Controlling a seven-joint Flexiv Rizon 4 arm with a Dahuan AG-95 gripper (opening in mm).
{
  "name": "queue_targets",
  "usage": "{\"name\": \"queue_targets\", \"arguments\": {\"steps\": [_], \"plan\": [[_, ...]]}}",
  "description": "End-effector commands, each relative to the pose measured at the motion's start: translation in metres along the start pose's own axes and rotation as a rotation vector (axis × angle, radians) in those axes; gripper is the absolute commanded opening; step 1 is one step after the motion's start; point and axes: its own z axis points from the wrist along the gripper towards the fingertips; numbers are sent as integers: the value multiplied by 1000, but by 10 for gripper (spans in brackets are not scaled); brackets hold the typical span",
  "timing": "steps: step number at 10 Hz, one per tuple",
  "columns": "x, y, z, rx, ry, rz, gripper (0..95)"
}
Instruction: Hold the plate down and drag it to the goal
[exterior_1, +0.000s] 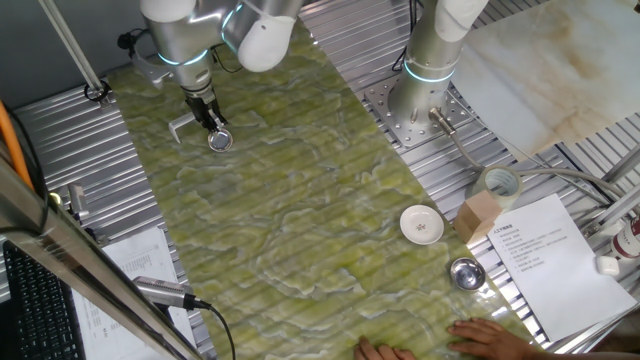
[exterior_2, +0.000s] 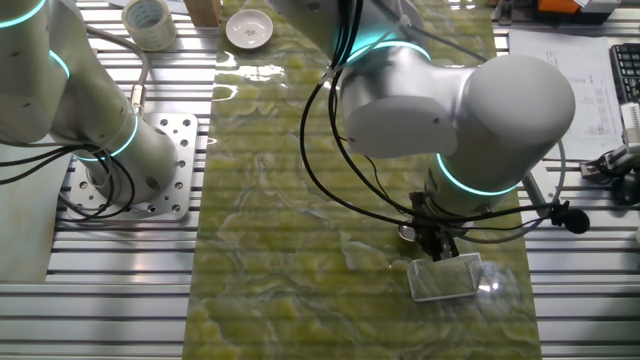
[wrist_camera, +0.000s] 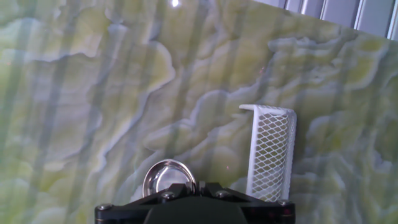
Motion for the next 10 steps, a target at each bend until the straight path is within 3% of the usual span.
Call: {"name": "queue_targets", "arguments": {"steps": [1, 10], "plan": [[1, 0, -1, 5, -1, -6, 0], [3, -4, -3, 19, -16, -23, 0]]}}
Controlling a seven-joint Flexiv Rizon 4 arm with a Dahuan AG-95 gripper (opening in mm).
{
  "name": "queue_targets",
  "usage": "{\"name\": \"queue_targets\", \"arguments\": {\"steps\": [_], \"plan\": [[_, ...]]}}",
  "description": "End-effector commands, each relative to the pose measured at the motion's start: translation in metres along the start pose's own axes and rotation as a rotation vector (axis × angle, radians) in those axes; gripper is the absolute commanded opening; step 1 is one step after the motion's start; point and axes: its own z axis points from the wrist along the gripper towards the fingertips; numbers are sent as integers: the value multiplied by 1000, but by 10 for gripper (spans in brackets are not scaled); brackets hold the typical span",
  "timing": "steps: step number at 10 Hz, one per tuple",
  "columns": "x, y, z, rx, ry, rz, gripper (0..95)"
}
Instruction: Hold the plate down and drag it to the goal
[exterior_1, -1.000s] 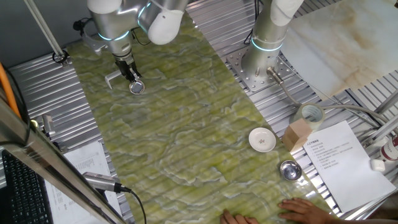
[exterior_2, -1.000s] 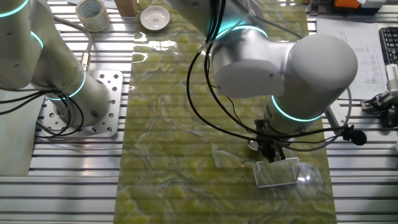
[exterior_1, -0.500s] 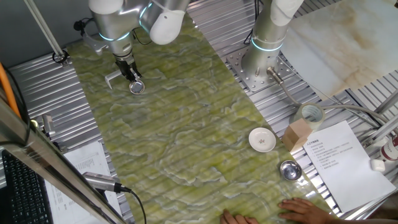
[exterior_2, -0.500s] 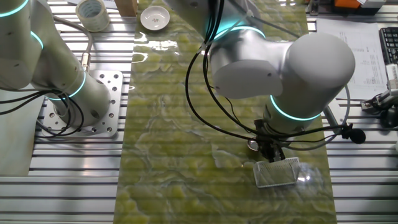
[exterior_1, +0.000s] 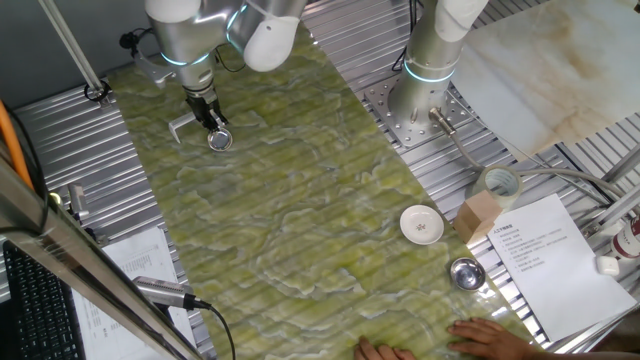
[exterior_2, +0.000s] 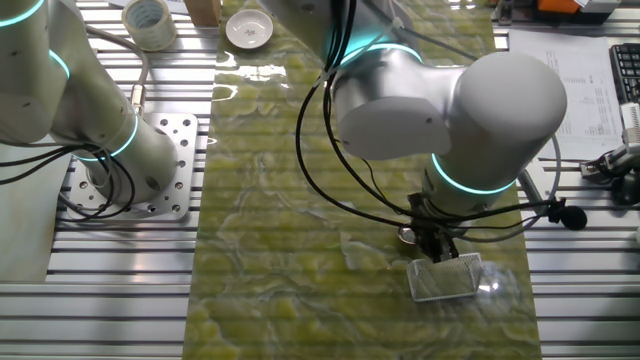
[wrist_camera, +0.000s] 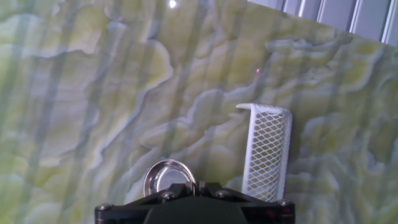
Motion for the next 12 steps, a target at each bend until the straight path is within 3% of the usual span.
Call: {"name": "queue_targets", "arguments": {"steps": [1, 7, 8, 12], "plan": [[1, -1, 0, 6, 0, -5, 0], [1, -1, 1, 20, 4, 5, 0], [1, -1, 1, 21, 4, 2, 190], [1, -1, 1, 38, 10, -10, 190]]}}
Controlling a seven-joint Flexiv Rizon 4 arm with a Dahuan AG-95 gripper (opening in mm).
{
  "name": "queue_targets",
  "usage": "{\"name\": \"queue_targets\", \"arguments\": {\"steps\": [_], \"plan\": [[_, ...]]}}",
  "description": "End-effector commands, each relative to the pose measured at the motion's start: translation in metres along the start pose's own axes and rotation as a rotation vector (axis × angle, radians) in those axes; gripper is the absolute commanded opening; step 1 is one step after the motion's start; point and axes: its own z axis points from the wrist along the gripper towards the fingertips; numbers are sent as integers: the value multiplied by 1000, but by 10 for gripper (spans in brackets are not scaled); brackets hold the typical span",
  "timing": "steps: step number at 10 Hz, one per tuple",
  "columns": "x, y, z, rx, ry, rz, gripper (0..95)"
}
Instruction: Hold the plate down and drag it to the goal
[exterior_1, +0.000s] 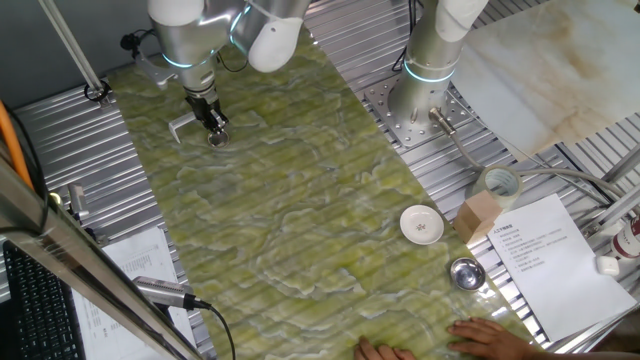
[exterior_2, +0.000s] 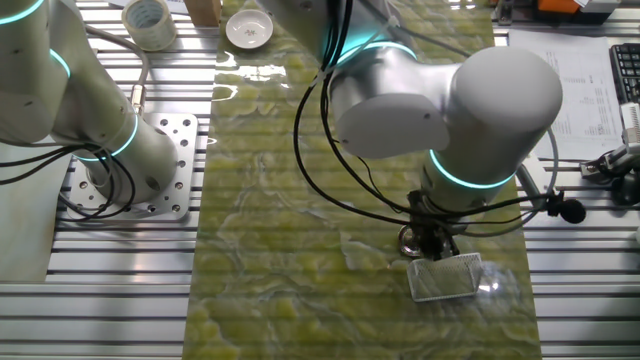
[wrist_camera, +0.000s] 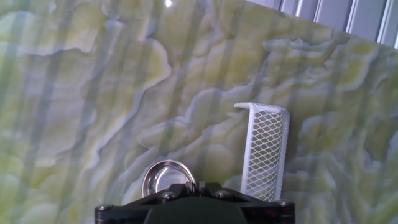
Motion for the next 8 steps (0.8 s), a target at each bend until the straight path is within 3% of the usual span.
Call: {"name": "queue_targets", "arguments": {"steps": [1, 5, 6, 8], "plan": [[0, 0, -1, 1, 3, -1, 190], [-2, 1, -11, -12, 10, -15, 190], [-3, 1, -14, -16, 11, -14, 0], [-3, 1, -14, -45, 14, 19, 0]]}}
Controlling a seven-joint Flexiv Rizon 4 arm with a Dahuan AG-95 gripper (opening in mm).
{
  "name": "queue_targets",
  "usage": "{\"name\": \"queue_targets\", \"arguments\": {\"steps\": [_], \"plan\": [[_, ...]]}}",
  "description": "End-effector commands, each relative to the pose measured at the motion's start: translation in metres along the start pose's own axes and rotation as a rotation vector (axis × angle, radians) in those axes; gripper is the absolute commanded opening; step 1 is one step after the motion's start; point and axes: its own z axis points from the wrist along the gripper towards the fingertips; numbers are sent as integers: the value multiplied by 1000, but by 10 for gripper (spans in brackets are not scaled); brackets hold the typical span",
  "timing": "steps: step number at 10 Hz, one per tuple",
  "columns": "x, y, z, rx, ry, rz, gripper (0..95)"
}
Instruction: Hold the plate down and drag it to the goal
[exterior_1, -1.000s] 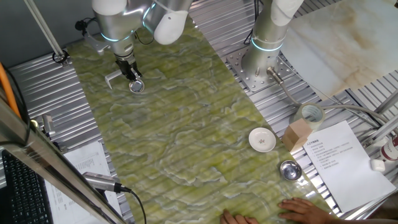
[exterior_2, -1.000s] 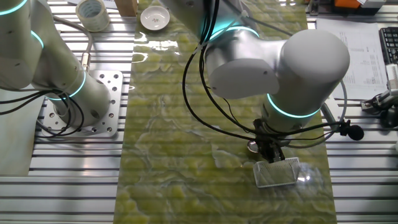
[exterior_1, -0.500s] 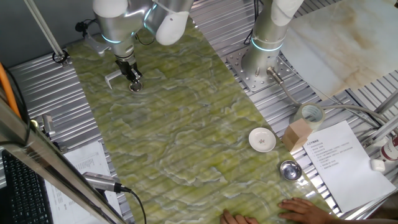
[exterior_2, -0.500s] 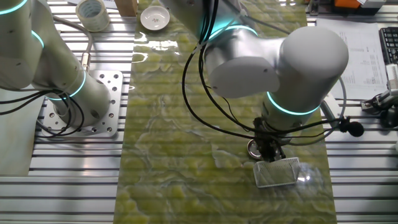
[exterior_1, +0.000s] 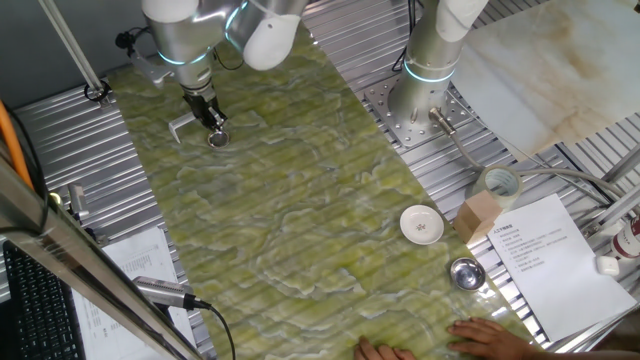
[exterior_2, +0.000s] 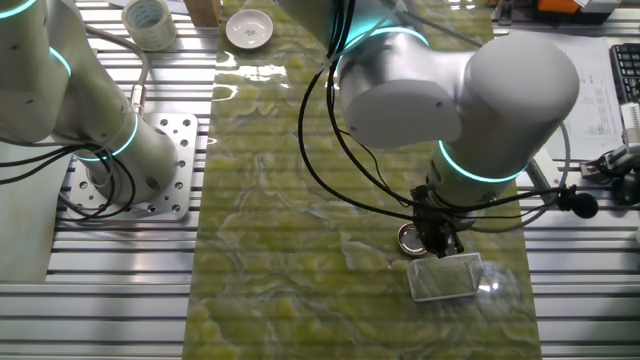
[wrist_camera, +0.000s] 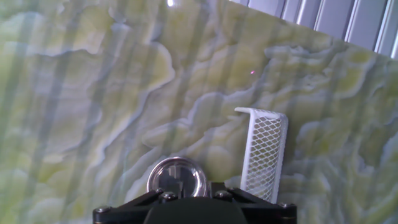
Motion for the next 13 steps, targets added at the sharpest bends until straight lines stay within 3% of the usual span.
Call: {"name": "queue_targets", "arguments": {"steps": [1, 6, 11, 13], "plan": [[-1, 0, 1, -21, -2, 46, 0], [-1, 0, 1, -84, -2, 153, 0], [-6, 10, -11, -85, -4, 170, 0], [-5, 17, -18, -94, -21, 189, 0]]}}
